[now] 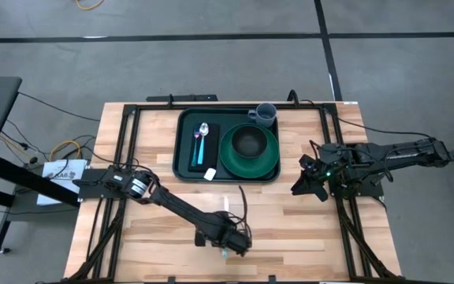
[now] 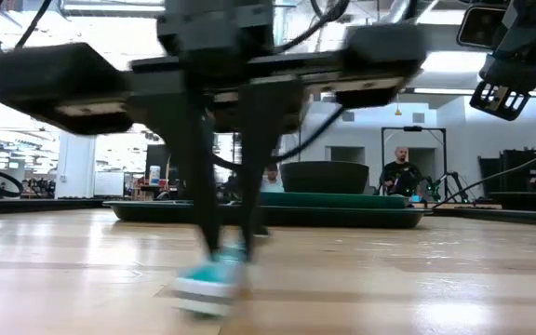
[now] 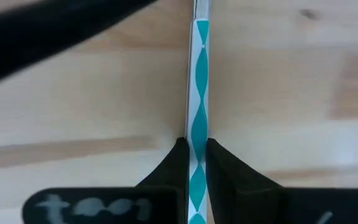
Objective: Set up tray
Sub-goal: Put the knife on the black table napkin to the right of the spoon
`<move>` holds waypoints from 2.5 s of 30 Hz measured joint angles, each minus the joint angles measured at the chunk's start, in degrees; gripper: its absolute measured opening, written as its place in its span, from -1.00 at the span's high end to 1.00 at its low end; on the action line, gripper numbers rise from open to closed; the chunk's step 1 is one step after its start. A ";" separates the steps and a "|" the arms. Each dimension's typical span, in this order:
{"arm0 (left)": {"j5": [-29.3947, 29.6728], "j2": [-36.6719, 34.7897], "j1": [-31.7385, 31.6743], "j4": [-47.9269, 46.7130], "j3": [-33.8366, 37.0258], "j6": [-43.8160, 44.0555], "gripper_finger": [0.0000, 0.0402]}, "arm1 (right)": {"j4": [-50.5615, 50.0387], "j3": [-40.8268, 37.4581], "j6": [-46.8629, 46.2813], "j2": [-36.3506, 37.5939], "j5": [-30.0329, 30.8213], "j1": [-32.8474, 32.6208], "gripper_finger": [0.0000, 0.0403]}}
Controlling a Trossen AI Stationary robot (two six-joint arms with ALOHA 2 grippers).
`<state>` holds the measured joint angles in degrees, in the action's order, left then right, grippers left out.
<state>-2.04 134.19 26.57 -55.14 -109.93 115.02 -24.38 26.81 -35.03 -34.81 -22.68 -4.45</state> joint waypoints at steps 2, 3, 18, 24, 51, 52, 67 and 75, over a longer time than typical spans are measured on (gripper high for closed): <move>0.62 -0.89 0.21 -2.75 0.15 0.06 0.94 | -0.14 0.00 0.40 -0.02 0.00 0.00 0.49; 0.96 -1.58 0.32 -3.81 0.15 0.12 0.94 | -0.29 0.00 0.42 -0.02 0.00 0.00 0.49; 9.88 -10.35 -2.19 -20.67 -0.11 0.50 0.94 | -0.46 0.00 0.71 -0.01 -0.02 0.02 0.49; 10.99 -11.72 -7.33 -22.80 -0.11 -7.52 0.94 | -0.46 0.00 0.71 -0.02 -0.02 0.02 0.49; 5.94 -18.49 -42.67 -19.18 4.53 -49.11 0.94 | -3.87 0.00 -0.52 0.00 0.00 0.07 0.49; 5.54 -17.99 -43.28 -18.60 4.76 -49.89 0.94 | -3.87 0.00 -0.69 0.00 0.00 0.07 0.49; -3.49 -16.74 -46.56 -6.28 18.16 -52.14 0.94 | -2.54 -0.02 -2.60 0.00 0.22 0.89 0.49; -3.87 -16.76 -46.79 -2.72 21.31 -50.93 0.94 | -2.49 -0.02 -2.95 -0.02 0.20 2.34 0.49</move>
<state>-5.91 117.43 -20.22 -57.86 -88.62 64.10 -26.88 26.79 -37.98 -34.83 -22.47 -2.10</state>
